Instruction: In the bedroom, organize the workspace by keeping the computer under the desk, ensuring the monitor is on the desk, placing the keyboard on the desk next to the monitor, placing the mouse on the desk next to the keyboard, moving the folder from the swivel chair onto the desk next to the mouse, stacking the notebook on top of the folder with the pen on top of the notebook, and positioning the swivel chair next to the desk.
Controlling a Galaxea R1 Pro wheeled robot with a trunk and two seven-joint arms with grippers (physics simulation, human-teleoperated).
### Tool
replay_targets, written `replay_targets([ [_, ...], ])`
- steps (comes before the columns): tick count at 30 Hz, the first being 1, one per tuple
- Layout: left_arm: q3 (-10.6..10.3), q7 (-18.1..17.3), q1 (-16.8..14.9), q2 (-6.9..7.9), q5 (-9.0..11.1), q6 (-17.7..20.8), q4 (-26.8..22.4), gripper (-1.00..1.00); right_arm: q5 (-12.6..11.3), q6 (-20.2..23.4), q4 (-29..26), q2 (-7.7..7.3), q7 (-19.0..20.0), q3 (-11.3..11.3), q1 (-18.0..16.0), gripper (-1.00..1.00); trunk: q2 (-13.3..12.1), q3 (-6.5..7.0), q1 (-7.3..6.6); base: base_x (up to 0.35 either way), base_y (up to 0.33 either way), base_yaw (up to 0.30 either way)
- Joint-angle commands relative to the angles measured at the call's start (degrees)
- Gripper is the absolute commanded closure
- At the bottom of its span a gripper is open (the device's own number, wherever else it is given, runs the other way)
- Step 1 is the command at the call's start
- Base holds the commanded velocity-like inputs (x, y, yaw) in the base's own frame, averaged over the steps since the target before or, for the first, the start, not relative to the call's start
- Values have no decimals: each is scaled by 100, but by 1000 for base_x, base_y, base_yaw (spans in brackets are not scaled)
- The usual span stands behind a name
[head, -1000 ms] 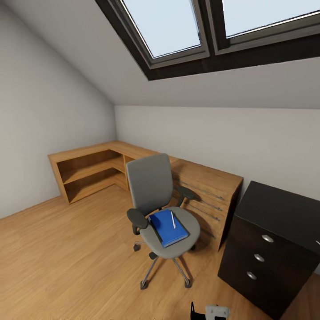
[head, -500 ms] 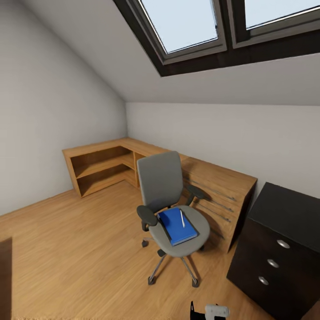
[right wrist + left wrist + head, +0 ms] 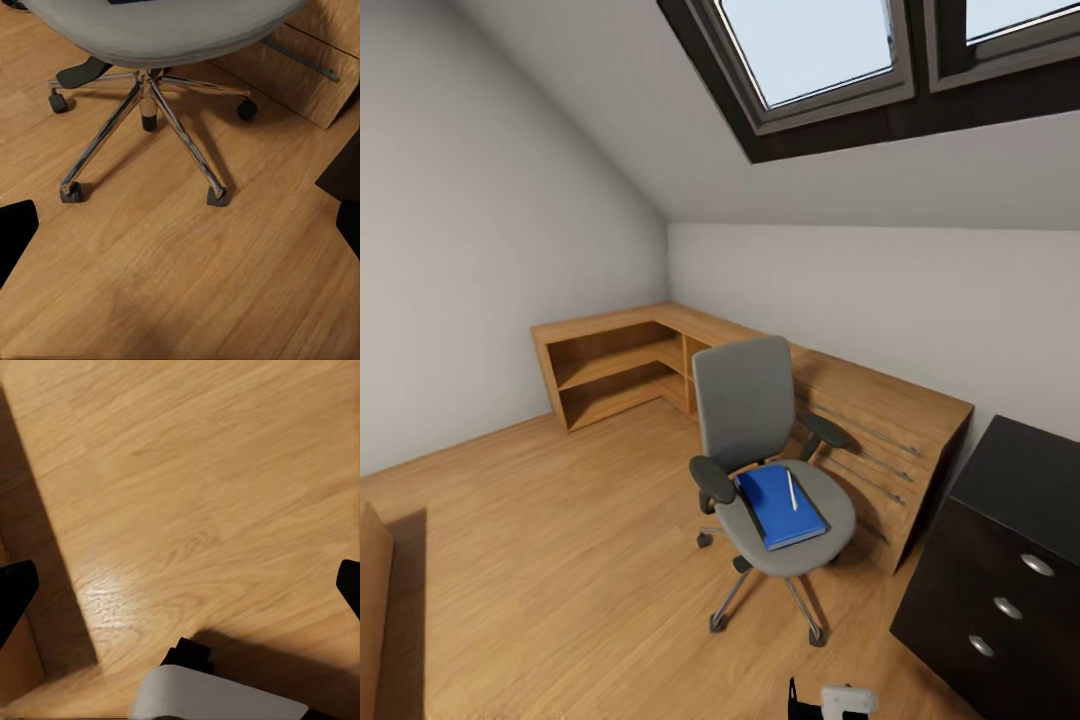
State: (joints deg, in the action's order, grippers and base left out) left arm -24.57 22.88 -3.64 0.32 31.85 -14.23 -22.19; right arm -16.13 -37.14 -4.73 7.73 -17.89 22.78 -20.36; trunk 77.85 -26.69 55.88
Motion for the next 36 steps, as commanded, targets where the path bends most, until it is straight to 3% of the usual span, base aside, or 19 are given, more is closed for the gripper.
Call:
replay_targets([
  [1, -48, 33, -6, 4, 49, -27, 2, -100, -30, -15, 3, 0, -35, 51, -4, -100, 4, -14, 0, 0, 0, 165],
  [22, -41, 26, -5, 10, 54, -32, 17, -100, -35, -15, 8, -30, -36, 33, -4, -100, 4, -119, 0, 0, 0, 106],
  [27, -46, 38, -7, 29, 26, -158, -33, -100, -37, -25, -10, -126, -66, 24, -4, -100, 4, -120, 0, 0, 0, 3],
  [32, -42, 35, -12, 85, 21, -428, -346, -100, -26, -42, -34, -243, -78, 26, -4, -100, 4, -120, 0, 0, 0, 1],
  [36, -40, 27, -19, 125, 22, -194, -750, -100, -23, -46, -70, -312, -80, 22, -5, -100, 4, -120, 0, 0, 0, 0],
])
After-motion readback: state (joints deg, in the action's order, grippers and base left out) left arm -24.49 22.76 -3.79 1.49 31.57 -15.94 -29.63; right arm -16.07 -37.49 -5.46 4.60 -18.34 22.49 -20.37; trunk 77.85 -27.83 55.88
